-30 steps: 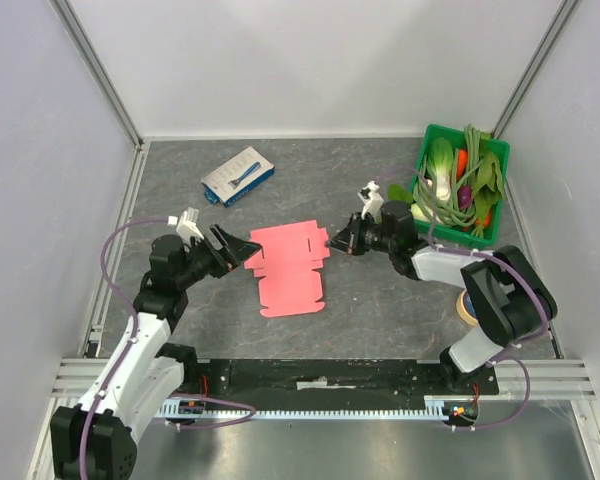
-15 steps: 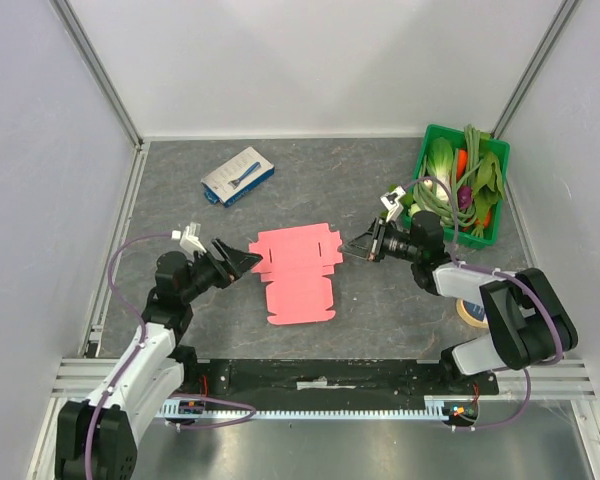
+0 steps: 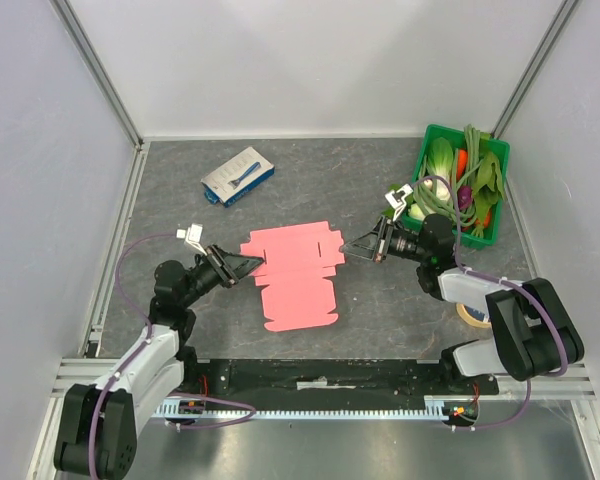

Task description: Fold the paper box

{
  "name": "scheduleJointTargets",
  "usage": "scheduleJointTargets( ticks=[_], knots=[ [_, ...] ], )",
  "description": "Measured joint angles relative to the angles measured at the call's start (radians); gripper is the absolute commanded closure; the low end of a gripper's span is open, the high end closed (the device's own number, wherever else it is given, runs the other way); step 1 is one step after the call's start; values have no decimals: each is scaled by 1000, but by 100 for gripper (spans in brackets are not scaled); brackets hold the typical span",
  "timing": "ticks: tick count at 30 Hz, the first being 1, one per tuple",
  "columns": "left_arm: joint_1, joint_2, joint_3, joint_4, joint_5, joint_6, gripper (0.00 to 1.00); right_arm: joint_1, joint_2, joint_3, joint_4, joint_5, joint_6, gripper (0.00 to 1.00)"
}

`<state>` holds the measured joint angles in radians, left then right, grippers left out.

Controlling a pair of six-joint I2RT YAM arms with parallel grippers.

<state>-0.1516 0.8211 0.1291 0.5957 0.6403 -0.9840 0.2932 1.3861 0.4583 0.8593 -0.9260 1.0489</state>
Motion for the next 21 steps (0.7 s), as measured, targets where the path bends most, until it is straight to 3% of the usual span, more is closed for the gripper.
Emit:
scheduleJointTargets(
  ticks=[1, 2, 5, 7, 9, 13, 16, 21],
  knots=[
    [0, -3, -4, 31, 12, -8, 89, -1, 0, 0, 2, -9, 0, 99],
    [0, -10, -9, 56, 22, -17, 97, -2, 1, 0, 3, -20, 0, 79],
    [2, -34, -12, 98, 58, -27, 98, -2, -1, 9, -54, -30, -57, 42],
    [4, -56, -2, 72, 81, -16, 98, 5, -14, 69, -271, 36, -189, 32],
    [4, -76, 21, 19, 101, 8, 98, 23, -32, 166, -513, 158, -343, 30],
    [3, -101, 100, -101, 156, 83, 98, 54, -79, 366, -801, 320, -566, 23],
    [0, -77, 145, -127, 211, 103, 98, 61, -101, 449, -836, 300, -676, 23],
    [-66, 29, 194, -156, 300, 111, 98, 132, -21, 550, -859, 87, -801, 30]
  ],
)
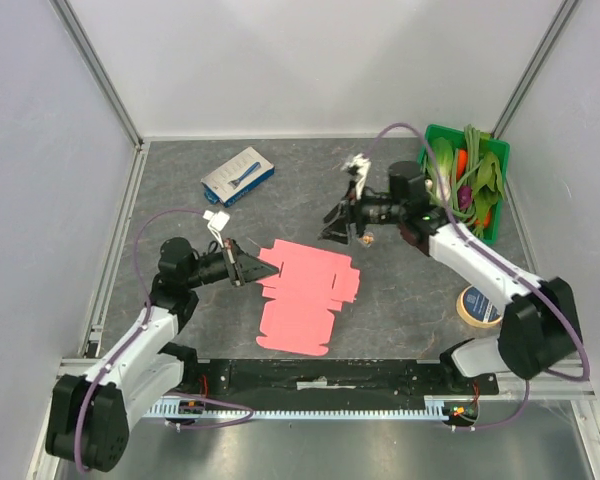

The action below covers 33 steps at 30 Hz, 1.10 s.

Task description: Fold the paper box

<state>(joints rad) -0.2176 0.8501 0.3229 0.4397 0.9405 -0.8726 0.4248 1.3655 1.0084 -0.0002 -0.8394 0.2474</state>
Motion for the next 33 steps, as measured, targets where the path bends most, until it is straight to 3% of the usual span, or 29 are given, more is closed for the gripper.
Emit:
scheduleJointTargets(
  ticks=[3, 7, 12, 15, 16, 17, 20, 22, 25, 28, 29, 33],
  knots=[
    [-68, 57, 37, -24, 36, 12, 98, 96, 81, 43, -48, -90, -58, 35],
    [-117, 67, 64, -43, 50, 31, 98, 188, 91, 39, -96, -175, -94, 49],
    [-132, 57, 76, -46, 55, 52, 98, 186, 71, 10, -98, -221, -110, 61],
    [-132, 40, 76, -50, 55, 60, 98, 183, 59, -22, -81, -233, -101, 82],
    [-132, 32, 76, -53, 56, 66, 94, 183, 57, -30, -74, -239, -92, 100],
    [-132, 24, 76, -61, 54, 74, 77, 183, 55, -37, -60, -249, -78, 100],
    [-132, -6, 78, -97, 44, 91, 48, 183, 45, -47, -37, -270, -57, 100],
    [-132, -29, 84, -110, 33, 85, 43, 185, 42, -53, -24, -270, -56, 100],
    [-130, -64, 116, -117, 11, 61, 46, 184, 41, -57, -14, -273, -57, 100],
    [-123, -71, 169, -117, -13, 38, 65, 184, 41, -59, -10, -288, -57, 100],
    [-118, -63, 189, -115, -20, 33, 76, 184, 41, -60, -8, -291, -57, 100],
    [-101, -6, 237, -100, -26, 10, 81, 188, 41, -60, -7, -300, -57, 100]
  ],
)
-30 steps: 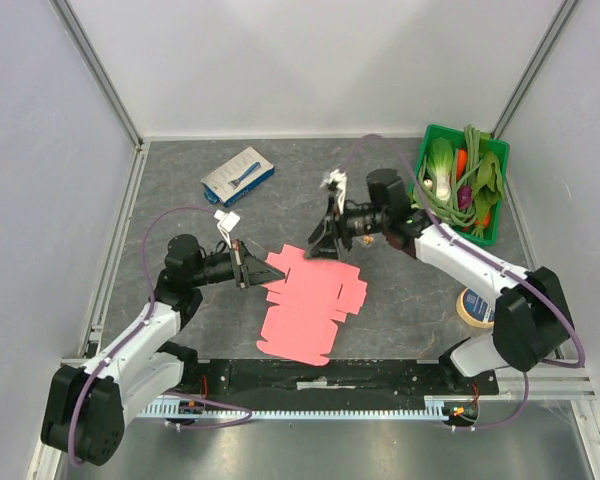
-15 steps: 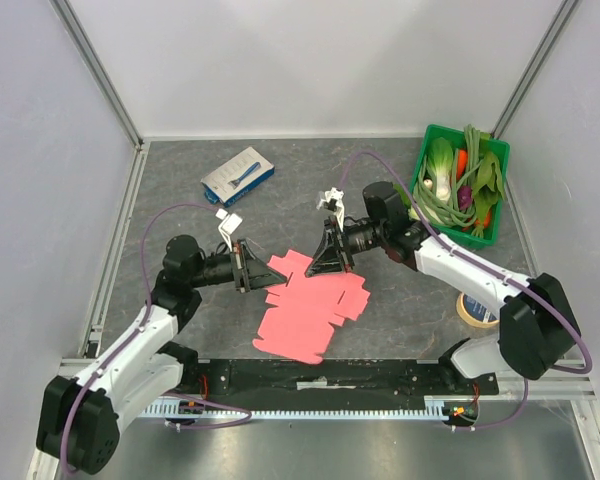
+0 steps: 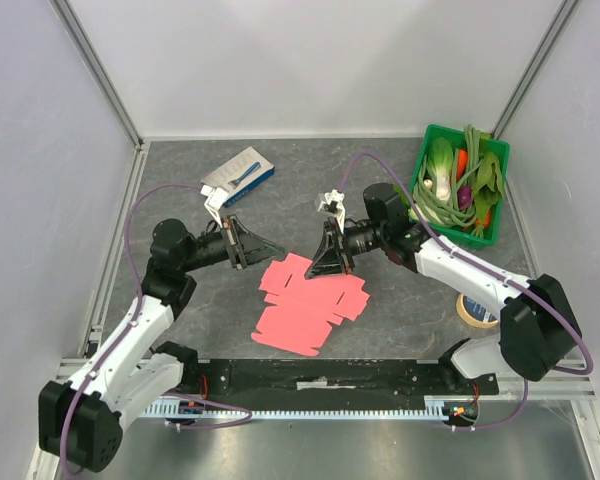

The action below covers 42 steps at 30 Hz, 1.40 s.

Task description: Fold the paper box

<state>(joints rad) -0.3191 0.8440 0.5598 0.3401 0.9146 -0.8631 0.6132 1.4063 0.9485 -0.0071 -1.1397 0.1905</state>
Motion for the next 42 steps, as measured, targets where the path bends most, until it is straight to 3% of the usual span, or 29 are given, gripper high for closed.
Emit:
scheduleJointTargets(
  ticks=[6, 24, 30, 39, 42],
  knots=[
    [10, 117, 21, 6, 8, -16, 93, 7, -9, 0, 0, -8, 0, 100],
    [-78, 165, 49, 69, 89, 1, 94, 26, -14, 0, -1, -6, 0, 100],
    [-112, 165, 55, 61, 88, 26, 86, 29, -11, 0, -2, -3, 2, 100],
    [-144, 167, 82, 22, 64, 81, 81, 38, -11, -3, 30, 8, 70, 100],
    [-150, 167, 99, -13, 58, 104, 70, 47, -11, -6, 45, 13, 83, 100]
  ],
)
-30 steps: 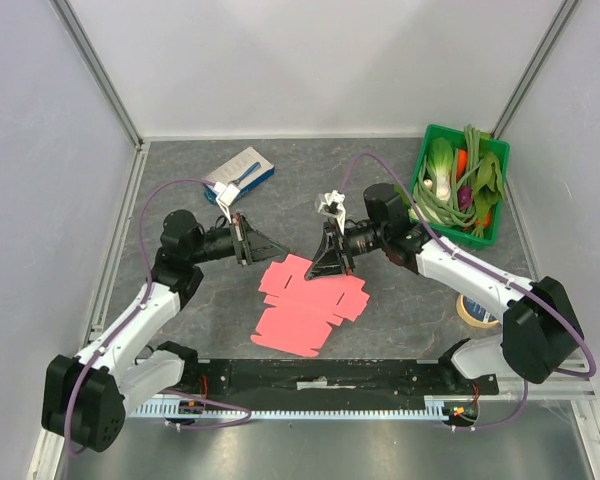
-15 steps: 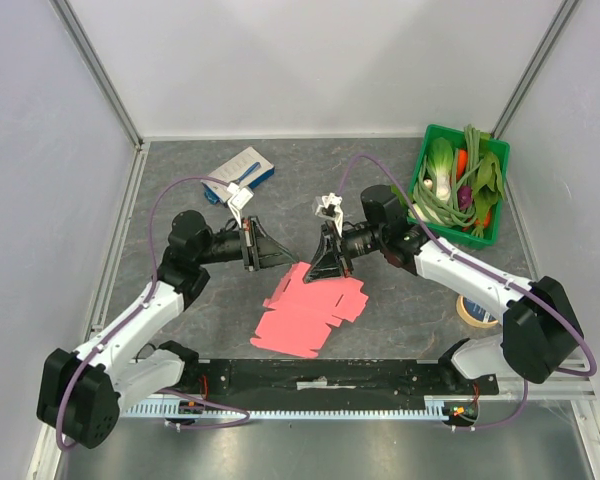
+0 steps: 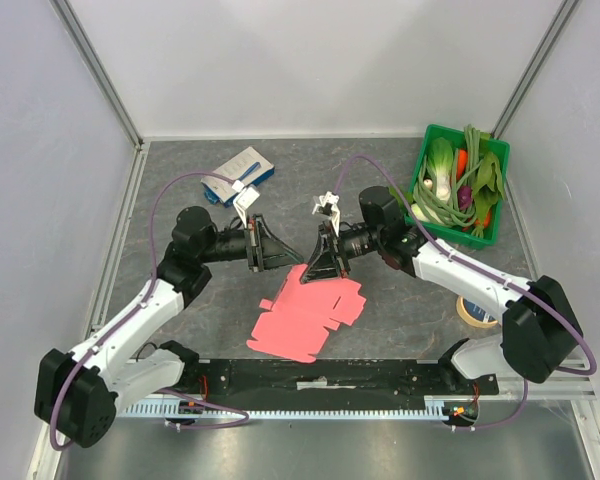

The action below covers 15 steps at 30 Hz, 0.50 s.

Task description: Fold the paper box

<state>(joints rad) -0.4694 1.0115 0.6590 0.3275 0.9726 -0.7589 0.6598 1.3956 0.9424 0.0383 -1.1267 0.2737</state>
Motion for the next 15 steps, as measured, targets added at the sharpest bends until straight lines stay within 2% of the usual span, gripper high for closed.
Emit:
scheduleJointTargets(
  ticks=[3, 7, 12, 15],
  knots=[
    [-1, -20, 24, -66, -26, 27, 60, 2, -1, 0, 7, 5, -1, 100],
    [35, -96, 30, -137, -55, 39, 58, 2, -6, 0, 6, 11, -6, 100],
    [91, -157, 47, -224, -54, 77, 75, 2, -11, 5, -18, 18, -32, 100],
    [92, -150, 68, -309, -53, 134, 80, 2, -12, 11, -29, 18, -48, 100]
  ],
)
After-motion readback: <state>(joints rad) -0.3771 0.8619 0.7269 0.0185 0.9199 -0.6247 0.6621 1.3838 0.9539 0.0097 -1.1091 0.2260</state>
